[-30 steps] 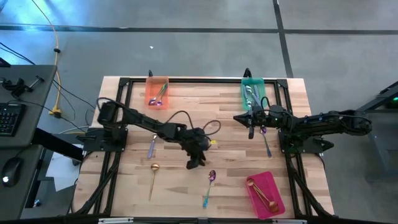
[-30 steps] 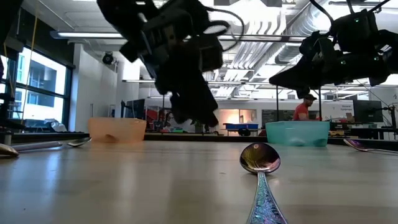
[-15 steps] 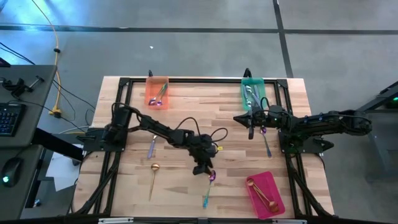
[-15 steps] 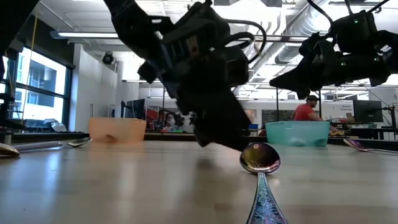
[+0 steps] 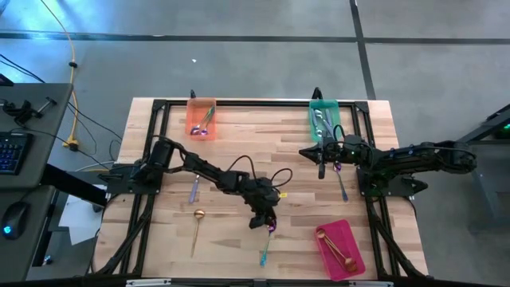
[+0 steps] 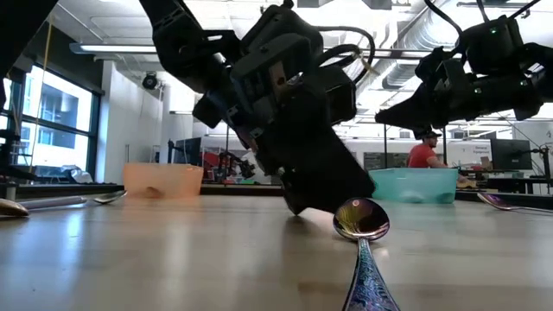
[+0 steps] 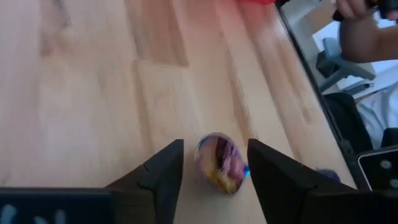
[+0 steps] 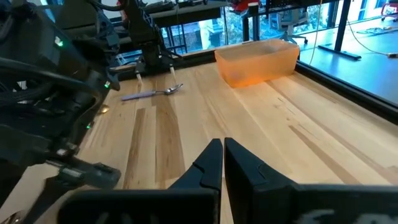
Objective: Sort silverware by color (type)
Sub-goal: Put the blue spoon into the orange bin
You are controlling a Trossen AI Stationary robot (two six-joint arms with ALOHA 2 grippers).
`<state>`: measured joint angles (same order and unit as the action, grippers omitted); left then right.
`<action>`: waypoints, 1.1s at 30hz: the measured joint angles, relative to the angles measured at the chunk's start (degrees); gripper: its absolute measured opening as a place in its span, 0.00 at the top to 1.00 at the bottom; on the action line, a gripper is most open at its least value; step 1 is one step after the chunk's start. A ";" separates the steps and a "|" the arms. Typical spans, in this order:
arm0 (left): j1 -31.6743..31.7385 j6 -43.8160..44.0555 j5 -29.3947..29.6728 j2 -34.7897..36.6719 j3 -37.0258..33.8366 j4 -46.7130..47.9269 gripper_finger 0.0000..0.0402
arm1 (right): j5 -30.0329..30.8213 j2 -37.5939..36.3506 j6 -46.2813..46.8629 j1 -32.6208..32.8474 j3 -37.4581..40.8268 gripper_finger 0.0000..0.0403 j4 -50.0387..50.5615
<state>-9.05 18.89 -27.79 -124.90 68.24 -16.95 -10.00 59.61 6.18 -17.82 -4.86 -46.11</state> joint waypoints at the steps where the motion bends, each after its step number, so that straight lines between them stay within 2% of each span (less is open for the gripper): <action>1: -0.14 -0.15 0.06 -0.16 0.05 0.08 0.61 | 0.00 0.00 -0.20 0.00 0.00 1.00 -0.01; 7: -0.13 -2.44 -0.29 -0.60 -0.01 0.58 0.78 | 0.00 0.00 -0.22 0.00 0.00 1.00 0.07; 11: 0.52 -3.51 -1.93 -0.63 0.01 2.29 0.95 | 0.01 0.00 -0.22 0.00 0.00 1.00 0.17; 16: 2.37 -4.08 -2.49 2.13 -0.36 6.89 0.98 | 0.01 0.00 -0.18 0.00 0.00 1.00 0.17; 19: 4.88 -5.55 -1.79 5.92 -0.49 14.00 0.99 | 0.00 0.00 -0.22 0.00 0.00 1.00 0.38; 25: 11.79 -14.81 2.66 18.83 -0.38 35.65 1.00 | 0.01 0.00 -0.62 -0.01 0.00 1.00 1.04; 33: 27.60 -23.66 11.65 38.19 -0.36 60.96 1.00 | 0.59 0.00 -1.14 0.00 0.00 1.00 1.77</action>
<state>18.55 -4.77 -16.14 -86.71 67.88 44.00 -9.41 59.61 5.04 -17.82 -4.86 -44.34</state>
